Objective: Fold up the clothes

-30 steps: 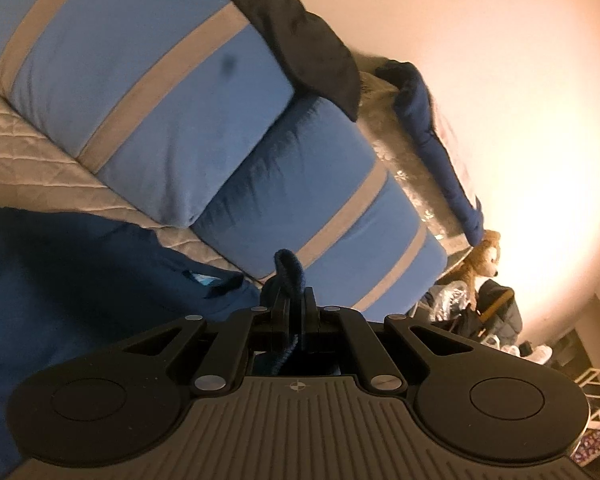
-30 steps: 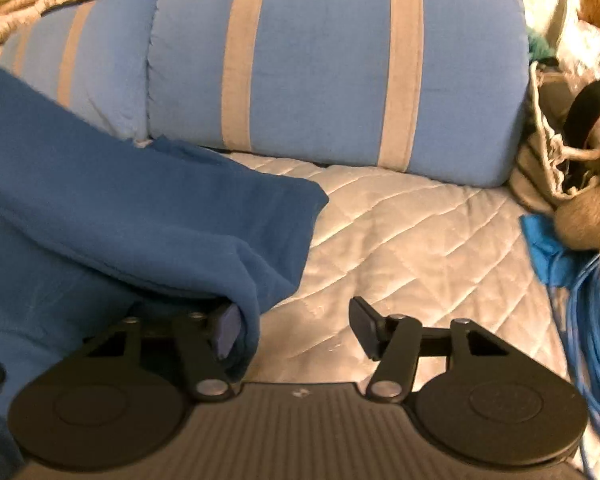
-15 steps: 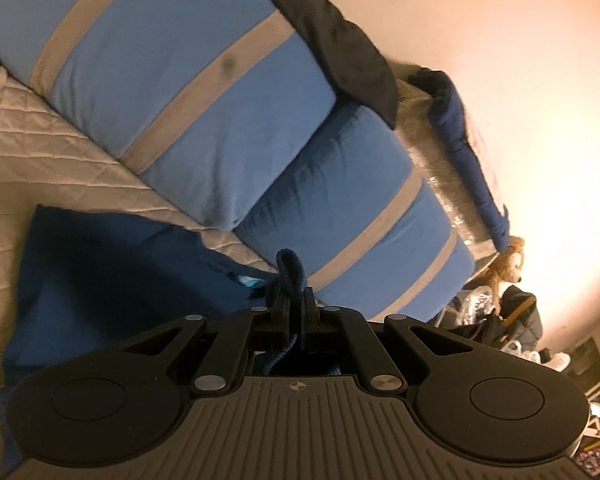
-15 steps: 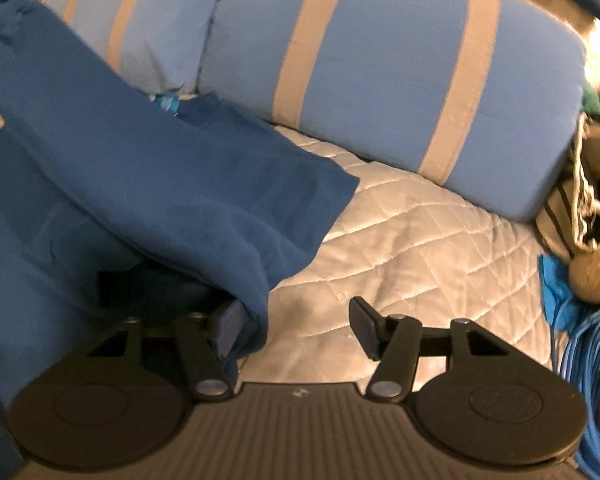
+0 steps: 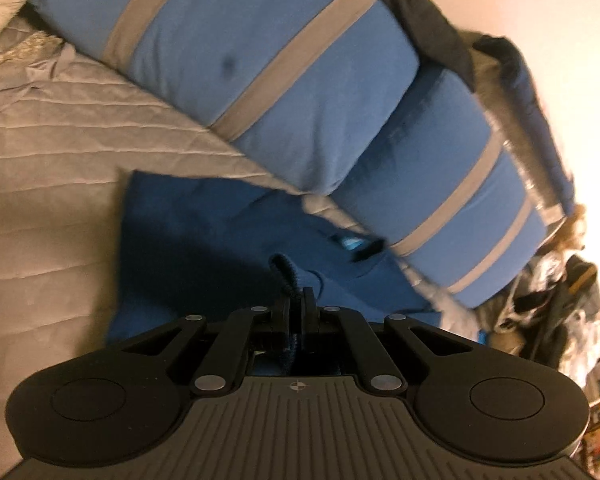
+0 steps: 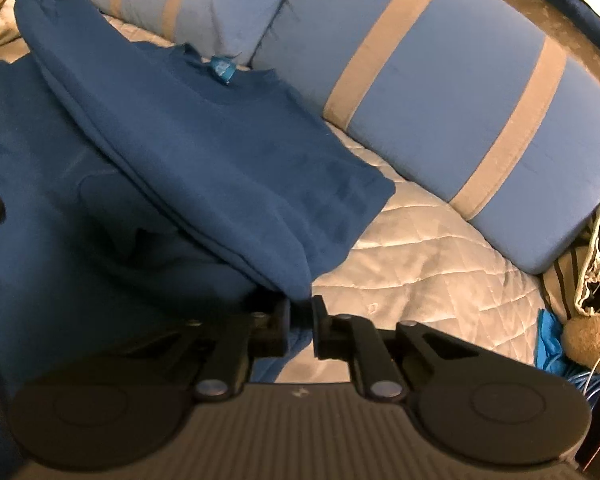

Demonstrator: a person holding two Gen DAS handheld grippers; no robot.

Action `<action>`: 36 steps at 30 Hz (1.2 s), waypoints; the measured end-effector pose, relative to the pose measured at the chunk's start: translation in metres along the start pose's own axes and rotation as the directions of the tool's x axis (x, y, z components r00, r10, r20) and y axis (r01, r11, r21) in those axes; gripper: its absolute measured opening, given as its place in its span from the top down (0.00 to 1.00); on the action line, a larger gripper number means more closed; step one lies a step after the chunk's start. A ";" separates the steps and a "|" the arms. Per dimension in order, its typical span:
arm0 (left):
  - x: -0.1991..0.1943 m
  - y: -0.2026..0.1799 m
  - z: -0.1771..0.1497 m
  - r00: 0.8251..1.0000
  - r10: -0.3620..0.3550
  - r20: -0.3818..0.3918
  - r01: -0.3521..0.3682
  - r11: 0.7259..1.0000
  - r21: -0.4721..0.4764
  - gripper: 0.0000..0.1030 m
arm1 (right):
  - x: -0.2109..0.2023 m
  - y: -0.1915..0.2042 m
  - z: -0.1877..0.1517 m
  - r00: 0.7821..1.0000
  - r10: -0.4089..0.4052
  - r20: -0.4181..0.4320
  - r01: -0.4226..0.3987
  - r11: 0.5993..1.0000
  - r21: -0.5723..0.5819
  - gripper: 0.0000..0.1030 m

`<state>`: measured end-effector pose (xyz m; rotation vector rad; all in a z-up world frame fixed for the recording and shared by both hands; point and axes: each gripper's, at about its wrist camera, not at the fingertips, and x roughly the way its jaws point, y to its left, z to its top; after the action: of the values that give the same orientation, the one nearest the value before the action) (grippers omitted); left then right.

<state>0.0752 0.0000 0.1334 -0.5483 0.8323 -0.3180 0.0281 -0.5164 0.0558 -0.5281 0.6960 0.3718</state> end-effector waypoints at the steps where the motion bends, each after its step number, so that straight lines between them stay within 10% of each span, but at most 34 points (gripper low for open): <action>1: 0.000 0.002 -0.003 1.000 0.011 -0.007 -0.010 1.000 0.019 0.96 | 0.000 0.000 0.000 1.000 0.001 -0.001 -0.001 1.000 0.000 0.90; 18: 0.009 0.022 -0.048 0.980 0.168 -0.104 -0.139 0.961 0.238 0.95 | -0.004 0.004 0.004 1.000 -0.014 -0.023 0.014 1.000 -0.012 0.90; 20: 0.009 0.023 -0.050 0.978 0.183 -0.103 -0.153 0.957 0.245 0.95 | -0.004 0.006 0.003 0.999 -0.028 -0.029 0.027 0.999 -0.024 0.70; 30: 0.005 0.024 -0.055 0.974 0.209 -0.084 -0.179 0.944 0.277 0.95 | -0.016 0.007 -0.020 0.997 -0.026 -0.076 0.014 0.988 -0.154 0.59; 36: 0.006 0.024 -0.055 0.973 0.222 -0.069 -0.194 0.938 0.286 0.91 | -0.031 -0.004 -0.031 0.998 -0.029 -0.058 0.024 0.996 -0.091 0.33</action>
<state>0.0382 -0.0014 0.0855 -0.1802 0.9172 -0.2629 -0.0077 -0.5423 0.0585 -0.6361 0.7314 0.3649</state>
